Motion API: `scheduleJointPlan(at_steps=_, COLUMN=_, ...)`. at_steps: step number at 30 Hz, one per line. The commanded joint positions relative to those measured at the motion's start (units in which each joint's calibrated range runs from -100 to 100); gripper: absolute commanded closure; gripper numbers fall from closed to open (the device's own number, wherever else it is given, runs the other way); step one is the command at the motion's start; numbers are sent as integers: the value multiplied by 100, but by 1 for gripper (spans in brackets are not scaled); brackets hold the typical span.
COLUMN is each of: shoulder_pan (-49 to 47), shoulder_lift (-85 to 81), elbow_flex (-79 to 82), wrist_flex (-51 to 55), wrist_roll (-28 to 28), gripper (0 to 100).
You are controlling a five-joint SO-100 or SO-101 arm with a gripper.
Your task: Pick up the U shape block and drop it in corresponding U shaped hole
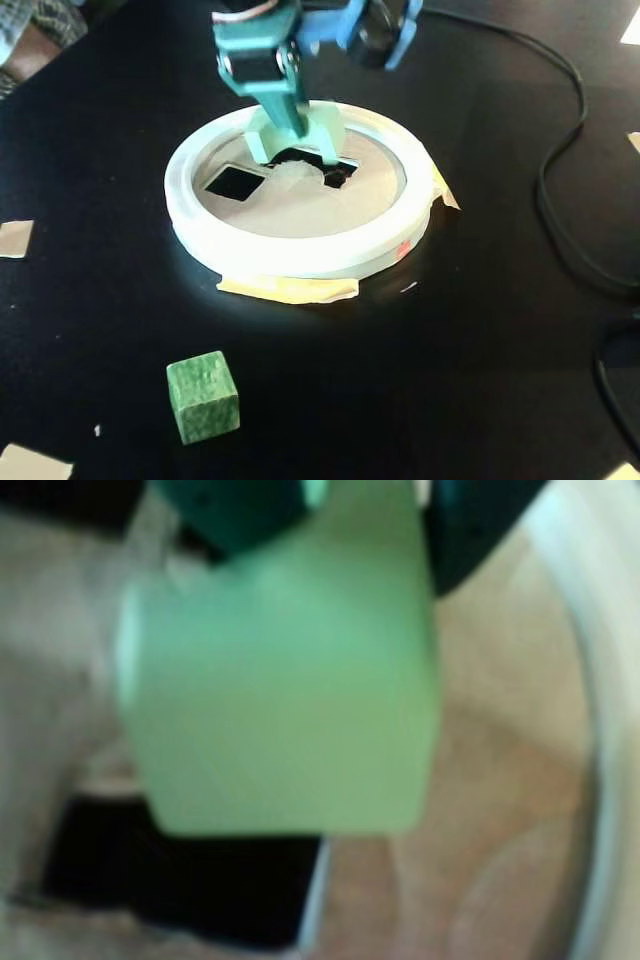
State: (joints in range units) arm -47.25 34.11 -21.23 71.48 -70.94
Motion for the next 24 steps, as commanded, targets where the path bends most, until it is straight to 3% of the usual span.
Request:
scheduleJointPlan(at_steps=1, shoulder_pan=94, shoulder_lift=-38, elbow_flex=-145, wrist_flex=-179, wrist_roll=-24, gripper=98)
scheduleJointPlan(at_steps=17, shoulder_pan=343, shoulder_lift=114, elbow_flex=-664, wrist_flex=-179, wrist_roll=-20, gripper=97)
scheduleJointPlan(at_steps=24, shoulder_pan=243, shoulder_lift=114, elbow_flex=-755, wrist_flex=-179, wrist_roll=-20, gripper=62)
